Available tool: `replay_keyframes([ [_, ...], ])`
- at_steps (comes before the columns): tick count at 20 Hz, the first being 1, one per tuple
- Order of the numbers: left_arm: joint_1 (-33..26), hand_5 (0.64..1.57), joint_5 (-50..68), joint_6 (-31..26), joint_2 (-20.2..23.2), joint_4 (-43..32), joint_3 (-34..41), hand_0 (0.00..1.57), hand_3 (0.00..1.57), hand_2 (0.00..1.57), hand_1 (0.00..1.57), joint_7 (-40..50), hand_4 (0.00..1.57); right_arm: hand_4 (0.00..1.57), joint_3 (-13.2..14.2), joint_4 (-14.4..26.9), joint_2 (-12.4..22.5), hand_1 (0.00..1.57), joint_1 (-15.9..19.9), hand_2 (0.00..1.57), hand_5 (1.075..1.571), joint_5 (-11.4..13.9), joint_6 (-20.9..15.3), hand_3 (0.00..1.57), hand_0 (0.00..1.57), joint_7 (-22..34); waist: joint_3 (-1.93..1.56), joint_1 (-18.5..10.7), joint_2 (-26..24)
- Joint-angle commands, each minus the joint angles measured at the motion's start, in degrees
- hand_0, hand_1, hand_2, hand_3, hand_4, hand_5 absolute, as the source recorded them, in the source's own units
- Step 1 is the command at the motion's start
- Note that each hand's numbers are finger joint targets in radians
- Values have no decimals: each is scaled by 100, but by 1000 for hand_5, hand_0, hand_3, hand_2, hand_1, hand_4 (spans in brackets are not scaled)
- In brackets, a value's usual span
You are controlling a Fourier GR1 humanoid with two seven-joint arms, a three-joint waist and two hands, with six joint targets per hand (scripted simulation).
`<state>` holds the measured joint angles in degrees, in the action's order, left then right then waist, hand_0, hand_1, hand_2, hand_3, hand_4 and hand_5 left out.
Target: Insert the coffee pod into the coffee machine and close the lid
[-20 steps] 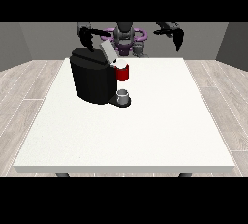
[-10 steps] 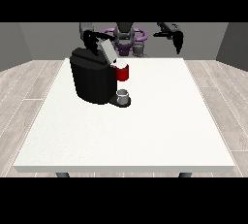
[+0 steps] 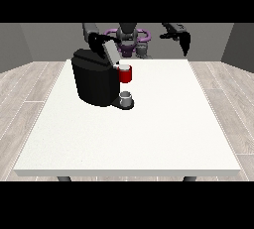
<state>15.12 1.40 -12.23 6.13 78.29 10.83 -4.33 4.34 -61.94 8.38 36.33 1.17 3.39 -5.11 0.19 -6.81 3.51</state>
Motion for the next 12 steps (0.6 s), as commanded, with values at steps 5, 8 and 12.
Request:
replay_keyframes([
  [5, 9, 1571, 64, 103, -76, 69, -116, 0, 0, 0, 0, 24, 24, 0, 138, 447, 54, 0, 496, 0, 1571, -26, 58, 0, 0, 175, -19, -145, 121],
  [8, -90, 1571, -93, 198, 107, -401, 71, 0, 0, 0, 0, -425, 158, 114, -240, 236, -107, 0, 448, 0, 1571, 215, 123, 0, 0, 306, -18, 105, 107],
  [12, 116, 1571, -27, 232, -8, -238, -113, 0, 0, 0, 0, -26, 156, 0, -299, 386, -276, 0, 893, 0, 1571, 497, -297, 0, 0, 396, -18, -107, 105],
])
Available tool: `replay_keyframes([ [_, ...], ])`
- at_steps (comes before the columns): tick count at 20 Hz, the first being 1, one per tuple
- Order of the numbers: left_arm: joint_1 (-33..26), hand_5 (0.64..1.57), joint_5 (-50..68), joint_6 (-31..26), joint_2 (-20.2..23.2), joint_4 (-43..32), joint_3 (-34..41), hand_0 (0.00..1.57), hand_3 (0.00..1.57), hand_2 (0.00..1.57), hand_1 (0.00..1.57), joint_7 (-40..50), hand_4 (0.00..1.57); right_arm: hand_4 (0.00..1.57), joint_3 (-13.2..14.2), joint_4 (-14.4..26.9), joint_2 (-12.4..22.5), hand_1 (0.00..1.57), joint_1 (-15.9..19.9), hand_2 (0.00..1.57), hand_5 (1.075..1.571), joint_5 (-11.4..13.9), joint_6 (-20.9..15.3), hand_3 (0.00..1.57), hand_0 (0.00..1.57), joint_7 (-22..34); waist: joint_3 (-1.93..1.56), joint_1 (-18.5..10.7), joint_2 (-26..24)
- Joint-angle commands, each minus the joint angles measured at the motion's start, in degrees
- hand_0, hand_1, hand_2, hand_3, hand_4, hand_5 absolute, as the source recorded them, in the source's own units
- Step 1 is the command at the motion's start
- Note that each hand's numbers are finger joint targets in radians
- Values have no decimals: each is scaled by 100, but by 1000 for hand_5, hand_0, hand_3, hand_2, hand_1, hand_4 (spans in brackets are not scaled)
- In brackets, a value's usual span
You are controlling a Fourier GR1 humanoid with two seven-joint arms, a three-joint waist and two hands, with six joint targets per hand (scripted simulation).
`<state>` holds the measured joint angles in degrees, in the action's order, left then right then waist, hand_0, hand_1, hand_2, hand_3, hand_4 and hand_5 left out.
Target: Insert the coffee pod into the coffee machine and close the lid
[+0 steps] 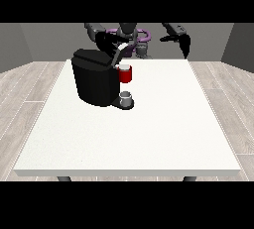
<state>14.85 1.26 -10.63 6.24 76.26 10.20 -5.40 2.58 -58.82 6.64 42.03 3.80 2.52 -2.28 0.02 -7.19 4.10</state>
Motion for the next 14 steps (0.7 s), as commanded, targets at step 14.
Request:
replay_keyframes([
  [14, -209, 1571, -136, 127, -253, 327, -421, 0, 0, 0, 0, -495, 165, 30, -241, 245, -257, 0, 439, 0, 1571, 468, -62, 0, 0, -426, -3, -185, -112],
])
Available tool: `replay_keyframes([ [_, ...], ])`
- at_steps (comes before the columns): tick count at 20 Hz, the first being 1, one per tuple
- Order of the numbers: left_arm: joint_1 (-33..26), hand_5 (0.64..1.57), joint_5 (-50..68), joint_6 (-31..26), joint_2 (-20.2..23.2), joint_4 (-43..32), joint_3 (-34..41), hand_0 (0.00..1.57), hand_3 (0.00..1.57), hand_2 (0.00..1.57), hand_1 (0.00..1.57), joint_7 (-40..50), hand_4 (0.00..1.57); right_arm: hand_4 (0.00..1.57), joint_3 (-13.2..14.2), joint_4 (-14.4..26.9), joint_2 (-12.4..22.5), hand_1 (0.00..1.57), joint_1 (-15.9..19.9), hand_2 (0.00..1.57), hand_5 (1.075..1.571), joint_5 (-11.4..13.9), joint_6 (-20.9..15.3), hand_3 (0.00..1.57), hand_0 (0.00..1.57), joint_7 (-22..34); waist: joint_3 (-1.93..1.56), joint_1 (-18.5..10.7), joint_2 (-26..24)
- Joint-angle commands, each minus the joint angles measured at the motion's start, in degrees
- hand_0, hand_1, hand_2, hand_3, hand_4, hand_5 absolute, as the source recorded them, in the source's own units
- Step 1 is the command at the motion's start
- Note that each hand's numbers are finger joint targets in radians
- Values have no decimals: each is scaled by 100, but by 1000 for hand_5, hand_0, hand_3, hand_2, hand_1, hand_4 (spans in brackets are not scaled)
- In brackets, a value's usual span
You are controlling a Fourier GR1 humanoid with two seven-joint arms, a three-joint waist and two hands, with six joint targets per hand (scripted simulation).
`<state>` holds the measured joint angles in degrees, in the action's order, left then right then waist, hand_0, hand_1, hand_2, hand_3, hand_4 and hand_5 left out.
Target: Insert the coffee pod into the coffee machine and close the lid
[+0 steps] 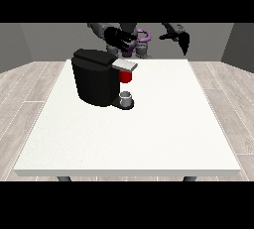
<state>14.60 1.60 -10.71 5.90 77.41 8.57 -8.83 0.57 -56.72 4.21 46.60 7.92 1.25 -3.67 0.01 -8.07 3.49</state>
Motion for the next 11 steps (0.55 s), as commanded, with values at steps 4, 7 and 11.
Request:
replay_keyframes([
  [4, -317, 1571, 36, 74, -126, 85, -39, 0, 0, 0, 0, -164, 192, 259, -141, -353, -183, 0, -536, 0, 1571, -348, 698, 0, 0, -439, -1, 329, -470],
  [7, -54, 1571, 136, 61, -148, -249, 10, 0, 0, 0, 0, 54, 192, 269, -968, -700, -413, 0, -1362, 0, 1571, -1026, -22, 0, 0, -693, -2, 353, -609],
  [11, -728, 1571, -68, 268, -134, -394, 105, 0, 0, 0, 0, -395, 192, 157, -1092, -1092, -418, 0, -2414, 0, 1571, -1240, 132, 0, 0, -723, -1, 882, -1045],
])
